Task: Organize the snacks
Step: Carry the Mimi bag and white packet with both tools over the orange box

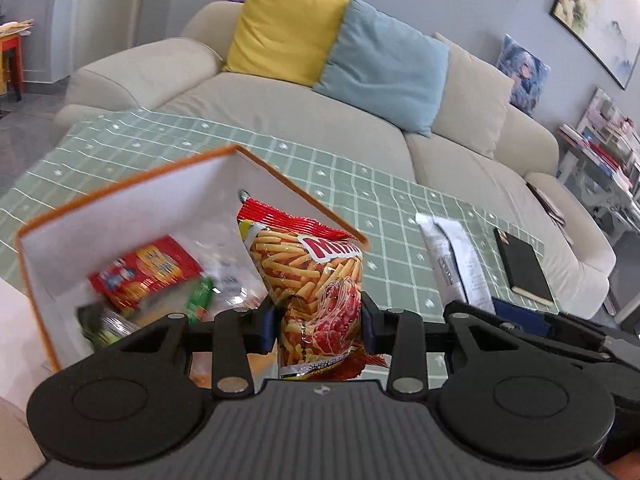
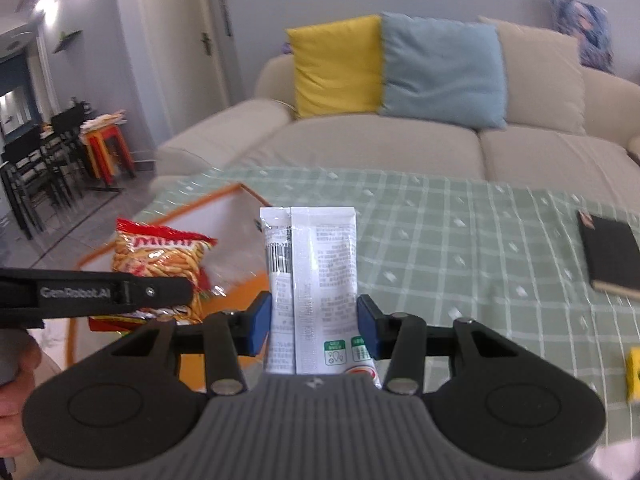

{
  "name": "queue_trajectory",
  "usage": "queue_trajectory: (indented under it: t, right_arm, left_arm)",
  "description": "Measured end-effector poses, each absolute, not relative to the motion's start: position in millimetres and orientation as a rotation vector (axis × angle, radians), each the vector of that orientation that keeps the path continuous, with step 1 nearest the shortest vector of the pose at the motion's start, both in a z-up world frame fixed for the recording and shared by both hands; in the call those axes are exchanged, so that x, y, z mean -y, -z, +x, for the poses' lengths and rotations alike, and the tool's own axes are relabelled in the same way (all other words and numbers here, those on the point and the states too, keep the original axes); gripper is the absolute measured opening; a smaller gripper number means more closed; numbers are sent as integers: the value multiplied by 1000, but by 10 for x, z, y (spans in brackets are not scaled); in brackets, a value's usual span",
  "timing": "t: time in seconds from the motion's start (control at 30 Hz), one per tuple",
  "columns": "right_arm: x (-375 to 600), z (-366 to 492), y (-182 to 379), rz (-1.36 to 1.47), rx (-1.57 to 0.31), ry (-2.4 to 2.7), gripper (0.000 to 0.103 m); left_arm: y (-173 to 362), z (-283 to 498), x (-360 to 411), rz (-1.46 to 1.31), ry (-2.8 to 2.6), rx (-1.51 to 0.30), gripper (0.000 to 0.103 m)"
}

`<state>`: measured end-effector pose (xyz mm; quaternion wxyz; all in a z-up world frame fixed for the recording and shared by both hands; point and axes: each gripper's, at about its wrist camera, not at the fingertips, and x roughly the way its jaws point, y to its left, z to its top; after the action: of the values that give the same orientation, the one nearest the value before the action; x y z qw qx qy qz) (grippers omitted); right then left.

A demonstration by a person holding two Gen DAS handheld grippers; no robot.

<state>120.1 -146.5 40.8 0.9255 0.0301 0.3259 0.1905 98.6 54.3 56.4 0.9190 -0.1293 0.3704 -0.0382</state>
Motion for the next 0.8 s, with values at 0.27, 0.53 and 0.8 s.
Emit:
queue_trajectory:
  t: [0.27,0.53,0.8]
  right_arm:
    - [934,1466,-641,-12,-621,-499,44]
    - [376,1815,-560,-109,-669,-572,43]
    - [-35,2131,-273,-257,-728,-594,43]
  left_arm:
    - [-758,1217,-1002,-245,20,-768,44]
    - [-615,1565,-1383,-236,-26,-850,43]
    - [-255,1819,-1579,-195,-72,-966,43]
